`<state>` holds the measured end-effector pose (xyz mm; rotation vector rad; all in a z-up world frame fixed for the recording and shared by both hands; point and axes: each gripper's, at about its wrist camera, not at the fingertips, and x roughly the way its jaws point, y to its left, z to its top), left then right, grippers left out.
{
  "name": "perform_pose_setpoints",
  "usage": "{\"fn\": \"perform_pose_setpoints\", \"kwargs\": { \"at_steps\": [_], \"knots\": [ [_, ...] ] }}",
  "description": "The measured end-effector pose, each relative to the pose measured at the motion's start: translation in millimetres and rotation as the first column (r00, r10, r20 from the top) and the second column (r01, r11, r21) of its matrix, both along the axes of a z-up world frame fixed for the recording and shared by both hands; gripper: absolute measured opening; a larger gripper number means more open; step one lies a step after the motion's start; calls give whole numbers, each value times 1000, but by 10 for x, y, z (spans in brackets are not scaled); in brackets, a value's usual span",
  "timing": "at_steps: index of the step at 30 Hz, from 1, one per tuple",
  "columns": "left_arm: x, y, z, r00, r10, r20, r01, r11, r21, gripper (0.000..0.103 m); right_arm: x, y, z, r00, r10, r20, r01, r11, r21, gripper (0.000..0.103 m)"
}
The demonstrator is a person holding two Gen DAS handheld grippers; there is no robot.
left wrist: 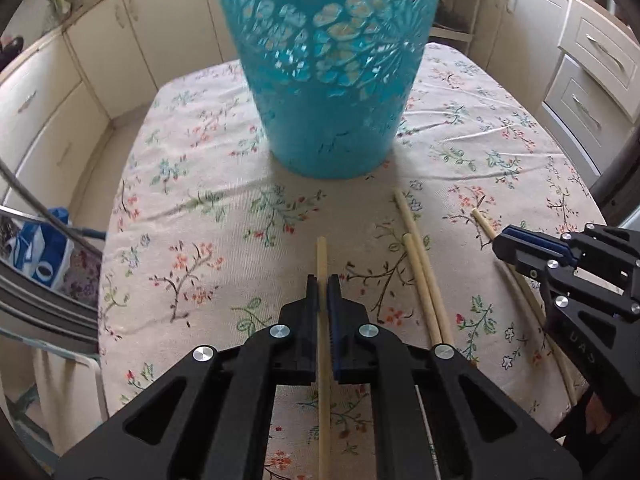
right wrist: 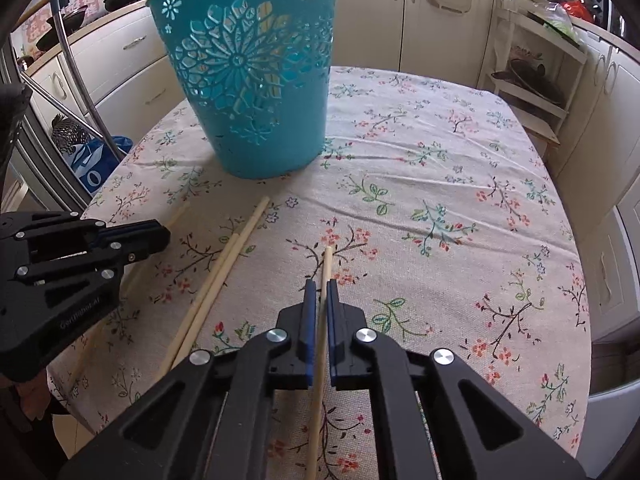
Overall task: Organize utensils
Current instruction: 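Grasp a chopstick with the left gripper while the right gripper grasps another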
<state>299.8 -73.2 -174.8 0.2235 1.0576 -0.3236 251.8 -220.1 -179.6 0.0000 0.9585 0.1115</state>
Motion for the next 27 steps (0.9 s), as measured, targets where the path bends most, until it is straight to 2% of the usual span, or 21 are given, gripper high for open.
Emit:
{"fn": "perform_pose_setpoints", "kwargs": {
  "at_steps": [6, 11, 21, 24, 27],
  "knots": [
    [11, 0, -9, 1000, 5, 3, -5, 1000, 6, 12, 1, 12, -39, 1000, 4, 3, -4, 1000, -1, 12],
    [29, 5, -9, 1000, 12, 3, -12, 1000, 6, 31, 8, 15, -43, 1000, 9, 10, -9, 1000, -1, 12],
    [32, -21, -12, 1000, 15, 13, -15, 1000, 18, 40, 37, -39, -37, 1000, 9, 10, -9, 1000, 14, 10],
    [42, -10, -13, 1000, 18, 14, -18, 1000, 15, 41, 51, -29, -38, 1000, 17, 6, -17, 1000, 12, 18],
    [42, -10, -14, 1000, 9, 20, -9, 1000, 19, 41, 39, 0, -45, 1000, 23, 13, -23, 1000, -9, 18]
  ]
}}
